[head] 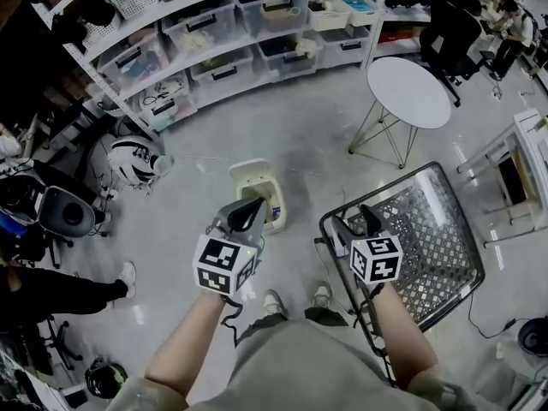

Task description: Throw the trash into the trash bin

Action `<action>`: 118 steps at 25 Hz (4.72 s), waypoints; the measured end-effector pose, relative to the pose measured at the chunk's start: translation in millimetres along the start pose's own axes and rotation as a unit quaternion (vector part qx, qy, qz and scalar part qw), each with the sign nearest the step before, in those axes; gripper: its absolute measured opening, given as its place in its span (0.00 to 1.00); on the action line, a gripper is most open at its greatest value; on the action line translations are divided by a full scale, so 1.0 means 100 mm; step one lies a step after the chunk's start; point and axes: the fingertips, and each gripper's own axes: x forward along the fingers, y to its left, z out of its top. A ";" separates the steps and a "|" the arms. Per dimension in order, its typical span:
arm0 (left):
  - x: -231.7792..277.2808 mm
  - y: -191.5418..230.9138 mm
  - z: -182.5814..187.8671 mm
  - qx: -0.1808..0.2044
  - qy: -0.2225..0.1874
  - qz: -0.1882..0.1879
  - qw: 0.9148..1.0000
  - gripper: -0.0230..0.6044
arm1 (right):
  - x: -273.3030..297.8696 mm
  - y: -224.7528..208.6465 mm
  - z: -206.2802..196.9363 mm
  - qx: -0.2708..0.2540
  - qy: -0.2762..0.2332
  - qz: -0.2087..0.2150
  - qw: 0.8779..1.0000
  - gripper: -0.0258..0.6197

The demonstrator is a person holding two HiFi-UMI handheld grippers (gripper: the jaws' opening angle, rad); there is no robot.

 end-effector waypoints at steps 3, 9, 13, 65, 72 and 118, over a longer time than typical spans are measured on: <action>0.15 -0.03 -0.19 -0.006 0.019 -0.008 1.000 0.04 | 0.18 -0.11 -0.34 0.010 0.028 -0.012 0.999 0.54; 0.37 -0.05 -0.61 -0.024 0.060 -0.021 0.998 0.04 | 0.52 -0.23 -0.96 0.026 0.091 -0.034 0.995 0.54; 0.51 -0.05 -0.86 -0.037 0.081 -0.021 0.996 0.04 | 0.72 -0.36 -1.28 0.027 0.130 -0.044 0.990 0.55; 0.20 1.64 -1.90 -0.114 0.094 0.129 0.981 0.04 | 2.27 0.85 -0.38 -0.072 0.098 0.094 0.988 0.52; 0.34 2.03 -2.32 -0.108 0.089 0.135 0.981 0.04 | 2.92 1.20 -0.59 -0.104 0.105 0.109 0.983 0.52; 0.47 2.25 -3.25 -0.134 0.074 0.120 0.981 0.04 | 3.51 1.16 -1.60 -0.154 0.133 0.072 0.976 0.28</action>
